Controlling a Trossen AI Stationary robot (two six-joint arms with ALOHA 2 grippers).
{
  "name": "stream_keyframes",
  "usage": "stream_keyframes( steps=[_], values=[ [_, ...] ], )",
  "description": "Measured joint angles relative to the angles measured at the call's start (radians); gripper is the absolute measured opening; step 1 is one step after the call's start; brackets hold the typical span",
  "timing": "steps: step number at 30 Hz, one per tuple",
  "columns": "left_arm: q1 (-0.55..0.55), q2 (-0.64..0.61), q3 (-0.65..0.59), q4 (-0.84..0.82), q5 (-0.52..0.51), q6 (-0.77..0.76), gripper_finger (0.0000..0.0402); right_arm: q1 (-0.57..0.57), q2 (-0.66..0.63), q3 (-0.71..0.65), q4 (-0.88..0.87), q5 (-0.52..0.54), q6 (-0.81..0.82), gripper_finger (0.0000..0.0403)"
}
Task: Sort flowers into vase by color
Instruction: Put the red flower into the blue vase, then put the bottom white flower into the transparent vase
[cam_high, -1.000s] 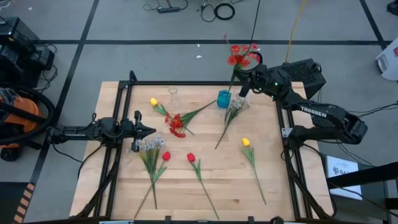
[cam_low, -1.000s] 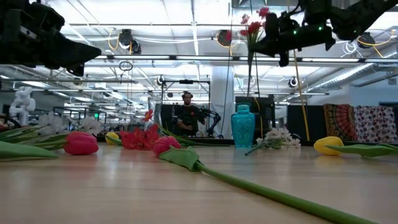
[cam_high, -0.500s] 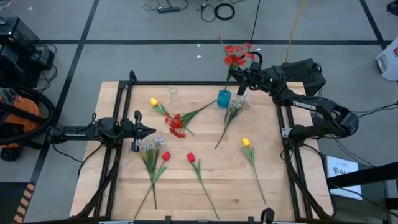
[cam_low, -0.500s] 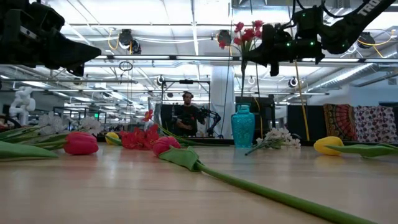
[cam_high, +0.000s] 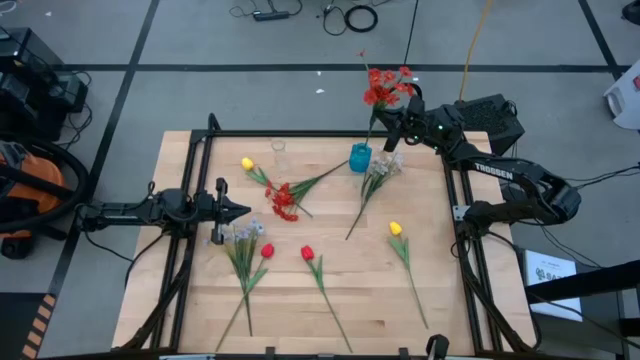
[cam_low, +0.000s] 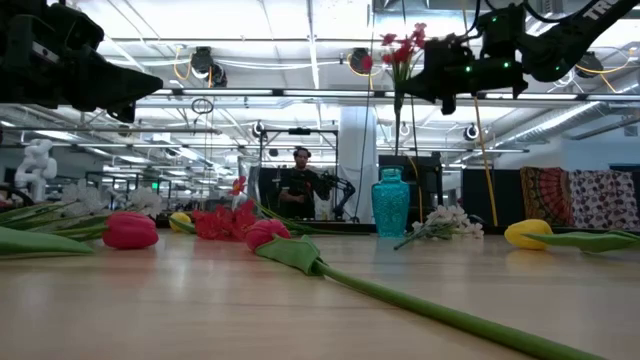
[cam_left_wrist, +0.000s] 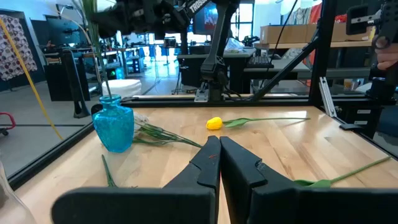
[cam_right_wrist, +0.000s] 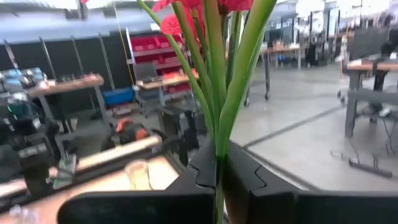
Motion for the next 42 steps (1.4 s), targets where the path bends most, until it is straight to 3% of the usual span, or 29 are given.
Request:
stream_keyframes(
  steps=[20, 33, 42],
  values=[
    [0.0, 0.0, 0.0, 0.0, 0.0, 0.0, 0.0015, 0.069, 0.201, 0.001, -0.042, -0.001, -0.003, 0.0007],
    [0.0, 0.0, 0.0, 0.0, 0.0, 0.0, 0.0015, 0.069, 0.144, 0.001, -0.266, -0.001, -0.011, 0.0085],
    [0.0, 0.0, 0.0, 0.0, 0.0, 0.0, 0.0015, 0.069, 0.016, 0.001, -0.475, 0.007, -0.037, 0.0145]
  ],
)
